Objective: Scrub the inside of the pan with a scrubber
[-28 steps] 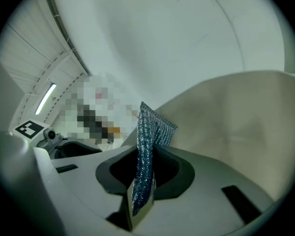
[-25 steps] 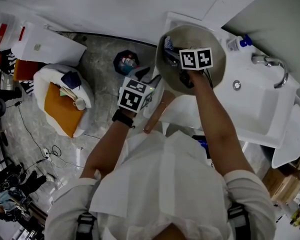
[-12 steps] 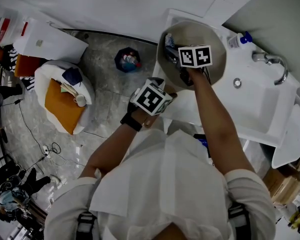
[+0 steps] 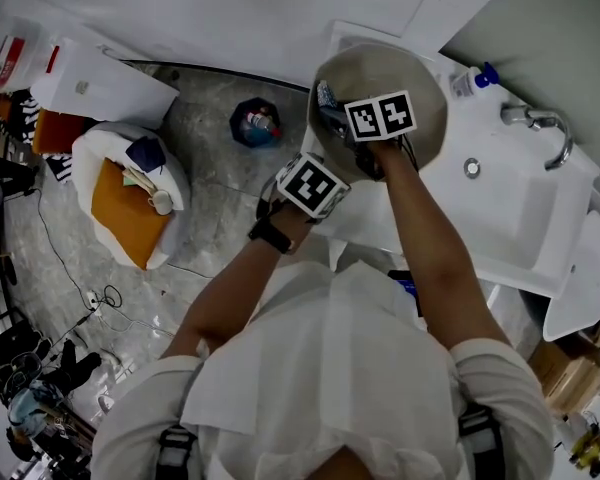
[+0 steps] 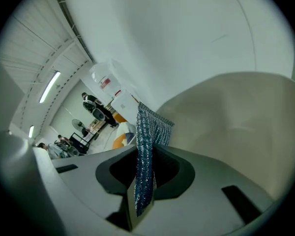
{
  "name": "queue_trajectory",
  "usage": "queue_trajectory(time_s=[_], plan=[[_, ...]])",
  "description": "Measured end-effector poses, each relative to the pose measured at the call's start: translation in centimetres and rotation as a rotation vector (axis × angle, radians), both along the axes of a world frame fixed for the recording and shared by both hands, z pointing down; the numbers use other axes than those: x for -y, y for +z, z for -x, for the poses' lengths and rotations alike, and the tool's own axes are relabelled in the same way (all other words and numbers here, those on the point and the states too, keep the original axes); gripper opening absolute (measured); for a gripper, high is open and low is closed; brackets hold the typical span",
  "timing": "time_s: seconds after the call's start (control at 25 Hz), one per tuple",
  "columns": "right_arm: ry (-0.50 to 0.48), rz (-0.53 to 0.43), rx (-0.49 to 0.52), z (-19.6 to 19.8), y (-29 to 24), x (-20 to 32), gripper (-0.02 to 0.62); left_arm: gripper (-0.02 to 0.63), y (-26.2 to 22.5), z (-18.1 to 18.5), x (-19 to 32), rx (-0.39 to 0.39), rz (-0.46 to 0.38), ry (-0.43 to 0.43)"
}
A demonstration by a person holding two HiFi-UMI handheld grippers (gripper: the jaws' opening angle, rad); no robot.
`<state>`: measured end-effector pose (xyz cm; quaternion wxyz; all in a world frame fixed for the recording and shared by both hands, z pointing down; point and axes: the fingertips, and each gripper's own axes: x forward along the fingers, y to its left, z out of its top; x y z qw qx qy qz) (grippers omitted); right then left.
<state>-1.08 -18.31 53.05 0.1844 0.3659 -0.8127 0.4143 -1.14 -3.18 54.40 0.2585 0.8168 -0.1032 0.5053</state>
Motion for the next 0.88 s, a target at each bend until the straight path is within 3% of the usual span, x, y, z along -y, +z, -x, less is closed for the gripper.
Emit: queue_trajectory(time_s=[0.12,0.2,0.32,0.52,0.88], plan=[[-0.140,0.092,0.052,0.7,-0.1,-3.1,0.058,0.297,-0.1,0.2,0.9,0.000,-0.007,-0.017],[-0.183,0.113,0.065,0.7,-0.2,-4.1,0.058,0.290,0.0,0.8,1.1,0.030,-0.012,-0.005],[-0.136,0.066,0.058,0.4,-0.3,-3.1,0.058,0.284,-0.2,1.6,0.9,0.080,-0.008,0.027],[-0.023,-0.045,0.010,-0.3,-0.4,-0.2,0.058,0.279,-0.5,1.2,2.0,0.066,-0.043,0.073],[-0.322,0.112,0.084,1.0,-1.2,-7.6,0.058,0.278,-0.3,1.5,2.9,0.078,-0.064,0.106]])
